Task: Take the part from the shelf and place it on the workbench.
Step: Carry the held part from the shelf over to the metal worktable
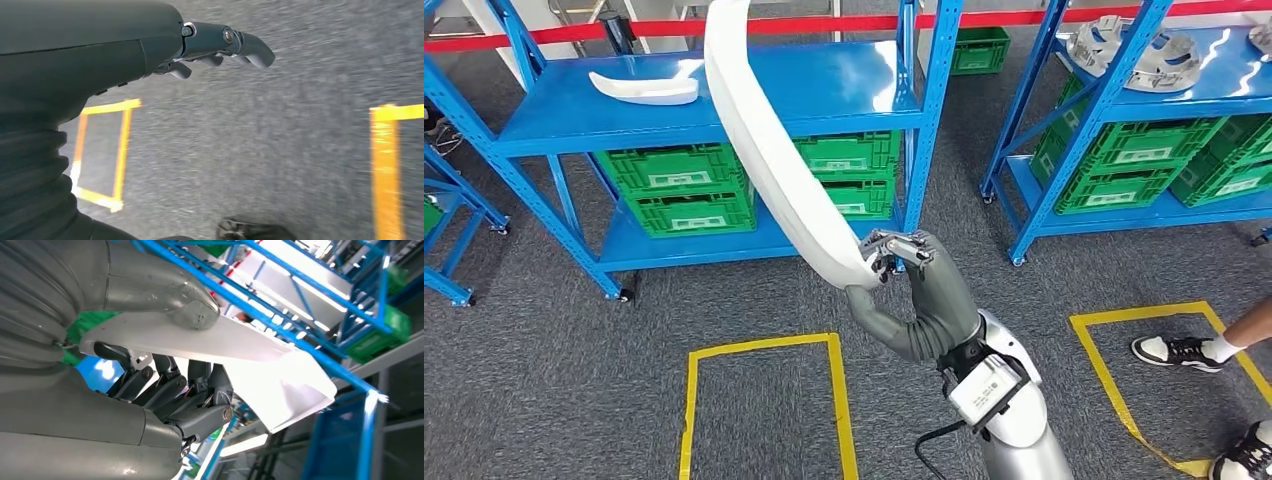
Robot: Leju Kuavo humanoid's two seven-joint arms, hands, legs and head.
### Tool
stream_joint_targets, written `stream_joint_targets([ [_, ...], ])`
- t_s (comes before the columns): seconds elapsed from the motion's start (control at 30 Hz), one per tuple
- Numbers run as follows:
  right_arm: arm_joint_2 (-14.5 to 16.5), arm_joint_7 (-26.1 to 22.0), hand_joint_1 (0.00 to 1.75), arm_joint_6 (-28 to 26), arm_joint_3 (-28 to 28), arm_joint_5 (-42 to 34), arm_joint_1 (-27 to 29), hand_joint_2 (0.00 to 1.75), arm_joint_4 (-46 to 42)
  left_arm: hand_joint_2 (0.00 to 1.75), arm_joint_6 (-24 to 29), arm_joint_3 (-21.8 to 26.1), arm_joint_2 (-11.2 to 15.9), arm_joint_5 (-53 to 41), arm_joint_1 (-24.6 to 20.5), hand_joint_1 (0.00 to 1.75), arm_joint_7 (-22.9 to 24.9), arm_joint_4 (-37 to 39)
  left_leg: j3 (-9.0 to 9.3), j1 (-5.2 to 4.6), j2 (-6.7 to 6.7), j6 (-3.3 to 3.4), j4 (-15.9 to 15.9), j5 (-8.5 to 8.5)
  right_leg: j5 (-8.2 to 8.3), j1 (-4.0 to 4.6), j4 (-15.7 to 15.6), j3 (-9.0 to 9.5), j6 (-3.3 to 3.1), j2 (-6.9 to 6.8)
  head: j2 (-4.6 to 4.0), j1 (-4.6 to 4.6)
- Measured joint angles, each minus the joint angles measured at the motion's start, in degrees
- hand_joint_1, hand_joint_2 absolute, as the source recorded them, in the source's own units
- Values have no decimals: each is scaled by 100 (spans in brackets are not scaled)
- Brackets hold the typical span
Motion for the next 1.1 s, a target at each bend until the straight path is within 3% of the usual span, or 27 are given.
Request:
stream_joint_targets([
  [0.03, 16, -8, 175, 9, -4, -3, -31, 175, 40, 175, -8, 9, -3, 37, -6, 0, 1, 1, -50, -3, 13, 60, 7, 60, -14, -10, 5, -29, 33, 6, 0, 2],
  [0.07, 29, -8, 175, 20, -11, -8, -50, 175, 79, 175, -8, 25, -3, 77, -1, 0, 15, 1, -106, -4, 30, 125, 9, 126, -145, -20, 92, -79, 61, 14, 0, 6],
  [0.1, 37, -7, 175, 32, -20, -15, -63, 175, 114, 175, -3, 46, 2, 114, 13, 0, 34, 0, -173, -2, 47, 179, 9, 201, -384, -25, 292, -151, 80, 21, 0, 12],
  [0.17, 48, -3, 175, 48, -36, -38, -84, 175, 175, 175, 21, 89, 26, 170, 63, 0, 71, -3, -342, -27, 63, 238, 39, 334, -978, -21, 993, -318, 93, 31, 0, 20],
  [0.2, 55, -2, 175, 50, -43, -51, -90, 175, 214, 175, 39, 113, 44, 188, 101, 0, 96, -5, -441, -44, 68, 247, 63, 394, -1135, -15, 1349, -369, 89, 33, 0, 22],
  [0.23, 66, -1, 175, 52, -50, -62, -92, 175, 252, 175, 58, 140, 61, 206, 144, 0, 123, -6, -542, -62, 72, 252, 94, 445, -1156, -7, 1583, -361, 76, 34, 0, 22],
  [0.27, 78, 0, 175, 52, -57, -66, -91, 175, 287, 175, 84, 170, 80, 227, 192, 0, 169, -7, -642, -79, 75, 253, 130, 490, -1060, 6, 1628, -264, 50, 35, 0, 22],
  [0.33, 103, -9, 175, 43, -76, -63, -86, 175, 330, 175, 147, 236, 112, 264, 280, 0, 307, -7, -817, -105, 76, 251, 207, 567, -810, 57, 1142, 201, -49, 45, 0, 22],
  [0.4, 133, -34, 175, 13, -105, -59, -74, 175, 343, 175, 216, 295, 136, 275, 340, 0, 492, -8, -937, -128, 72, 224, 261, 643, -836, 109, 364, 729, -158, 52, 0, 20],
  [0.47, 158, -70, 175, -32, -153, -62, -42, 175, 345, 175, 266, 344, 171, 287, 380, 0, 643, -13, -992, -122, 71, 164, 256, 738, -922, 141, -23, 917, -204, 53, 0, 27],
  [0.53, 173, -97, 175, -58, -208, -66, -8, 175, 348, 175, 291, 395, 220, 318, 415, 0, 717, -19, -1030, -110, 63, 91, 238, 786, -823, 125, -102, 870, -231, 46, 0, 41],
  [0.57, 180, -105, 175, -59, -228, -68, 5, 175, 351, 175, 292, 418, 238, 339, 427, 0, 716, -20, -1075, -107, 53, 57, 302, 690, -758, 105, -134, 831, -261, 38, 0, 44],
  [0.6, 189, -116, 175, -59, -244, -73, 20, 175, 356, 175, 286, 439, 254, 357, 439, 0, 695, -21, -1137, -102, 42, 23, 459, 500, -687, 81, -164, 781, -286, 29, 0, 40],
  [0.67, 204, -143, 175, -57, -261, -87, 53, 175, 377, 175, 255, 470, 268, 378, 451, 0, 603, -22, -1306, -65, 29, -38, 1067, -31, -562, 64, -172, 641, -310, 23, 0, 34],
  [0.7, 209, -161, 175, -56, -267, -95, 72, 175, 397, 175, 221, 480, 274, 382, 456, 0, 526, -24, -1370, -45, 29, -68, 1412, -208, -502, 60, -165, 559, -300, 22, 0, 33],
  [0.73, 211, -179, 175, -55, -269, -103, 87, 175, 421, 175, 177, 484, 280, 388, 459, 0, 427, -24, -1386, -26, 29, -95, 1666, -257, -441, 52, -152, 471, -284, 20, 0, 33],
  [0.77, 211, -196, 175, -54, -269, -110, 99, 175, 445, 175, 126, 485, 284, 395, 462, 0, 317, -25, -1326, -8, 29, -123, 1759, -178, -383, 40, -134, 379, -262, 17, 0, 33],
  [0.8, 211, -207, 175, -53, -269, -115, 107, 175, 464, 175, 82, 485, 287, 401, 462, 0, 215, -25, -1177, 14, 30, -151, 1660, -11, -329, 22, -112, 289, -233, 15, 0, 33],
  [0.83, 214, -209, 175, -52, -269, -117, 111, 175, 476, 175, 47, 485, 287, 402, 461, 0, 132, -25, -944, 40, 30, -181, 1384, 161, -280, 3, -84, 207, -198, 14, 0, 33],
  [0.87, 219, -199, 175, -54, -269, -117, 111, 175, 480, 175, 20, 484, 277, 399, 455, 0, 80, -24, -647, 58, 23, -217, 984, 229, -237, -8, -53, 132, -157, 15, 0, 30],
  [0.93, 228, -156, 175, -55, -270, -107, 103, 175, 479, 175, -11, 485, 254, 381, 447, 0, 43, -22, -200, 57, -15, -204, 271, 149, -135, -10, -8, 34, -82, 14, 0, 32],
  [0.97, 231, -131, 175, -55, -270, -98, 99, 175, 478, 175, -20, 485, 240, 373, 445, 0, 56, -21, -117, 35, -34, -169, 92, 82, -73, -6, -12, 6, -50, 13, 0, 34],
  [1.03, 230, -91, 175, -55, -273, -75, 93, 175, 481, 175, -16, 485, 218, 366, 454, 0, 140, -16, -202, 21, -30, -46, 50, 122, 21, -12, -39, -31, 6, 14, 0, 36],
  [1.07, 228, -70, 175, -55, -280, -61, 89, 175, 483, 175, -8, 486, 208, 363, 458, 0, 203, -15, -254, 20, -16, 23, 60, 171, -51, -19, -3, -67, 35, 17, 0, 40],
  [1.1, 226, -45, 175, -54, -291, -44, 79, 175, 486, 175, 4, 487, 199, 355, 463, 0, 267, -13, -315, 24, 2, 94, 66, 227, -237, -24, 139, -124, 59, 21, 0, 44],
])
